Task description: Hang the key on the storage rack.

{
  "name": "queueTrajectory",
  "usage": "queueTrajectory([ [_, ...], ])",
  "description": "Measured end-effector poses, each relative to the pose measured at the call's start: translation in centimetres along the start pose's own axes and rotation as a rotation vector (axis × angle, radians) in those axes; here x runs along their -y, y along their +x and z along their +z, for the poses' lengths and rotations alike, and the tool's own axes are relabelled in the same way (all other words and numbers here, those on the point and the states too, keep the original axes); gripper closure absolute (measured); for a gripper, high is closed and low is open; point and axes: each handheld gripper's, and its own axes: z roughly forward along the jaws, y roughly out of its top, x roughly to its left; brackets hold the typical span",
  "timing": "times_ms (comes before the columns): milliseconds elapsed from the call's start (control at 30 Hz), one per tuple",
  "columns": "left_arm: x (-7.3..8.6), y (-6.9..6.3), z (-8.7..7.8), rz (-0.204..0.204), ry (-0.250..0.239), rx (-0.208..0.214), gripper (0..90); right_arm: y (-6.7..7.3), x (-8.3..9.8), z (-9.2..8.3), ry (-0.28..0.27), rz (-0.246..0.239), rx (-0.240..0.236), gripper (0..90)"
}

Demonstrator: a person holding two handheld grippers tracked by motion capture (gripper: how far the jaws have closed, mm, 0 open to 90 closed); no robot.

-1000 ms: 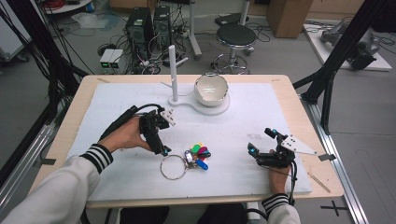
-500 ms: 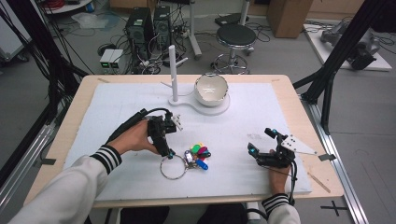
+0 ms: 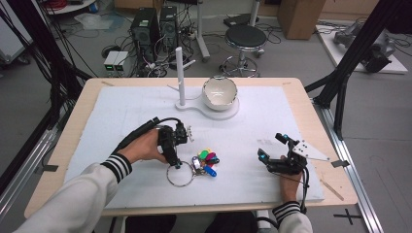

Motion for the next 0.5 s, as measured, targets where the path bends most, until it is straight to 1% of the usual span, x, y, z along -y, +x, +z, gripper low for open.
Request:
queueTrajectory([
  [67, -0.12, -0.1, 0.23, -0.001, 0.014, 0.001, 24.3, 0.03, 0.0, -0.02, 0.003, 0.004, -0.001, 1.2],
  [100, -0.19, -0.09, 0.3, 0.005, 0.025, 0.0, 25.1, 0.03, 0.0, -0.01, 0.002, 0.003, -0.001, 1.2],
  [167, -0.27, -0.2, 0.5, 0.0, 0.034, 0.001, 27.1, 0.08, 0.01, -0.03, 0.005, 0.009, -0.002, 1.2],
  [200, -0.3, -0.22, 0.57, 0.001, 0.042, 0.001, 27.9, -0.01, 0.0, 0.01, -0.001, -0.002, 0.0, 1.2],
  [233, -0.33, -0.24, 0.64, 0.003, 0.047, 0.003, 28.5, 0.08, 0.01, -0.02, 0.005, 0.007, -0.002, 1.2],
  [300, -0.36, -0.3, 0.75, 0.002, 0.056, 0.006, 30.5, 0.08, 0.01, -0.03, 0.005, 0.008, -0.002, 1.2],
  [400, -0.41, -0.39, 0.82, -0.004, 0.067, 0.008, 34.3, 0.07, 0.01, -0.02, 0.005, 0.005, -0.002, 1.2],
  [467, -0.43, -0.38, 0.85, -0.005, 0.077, 0.013, 38.9, 0.07, 0.01, -0.02, 0.005, 0.004, -0.001, 1.2],
  [500, -0.42, -0.42, 0.9, -0.014, 0.076, 0.013, 40.6, 0.07, 0.01, -0.02, 0.005, 0.004, -0.001, 1.2],
])
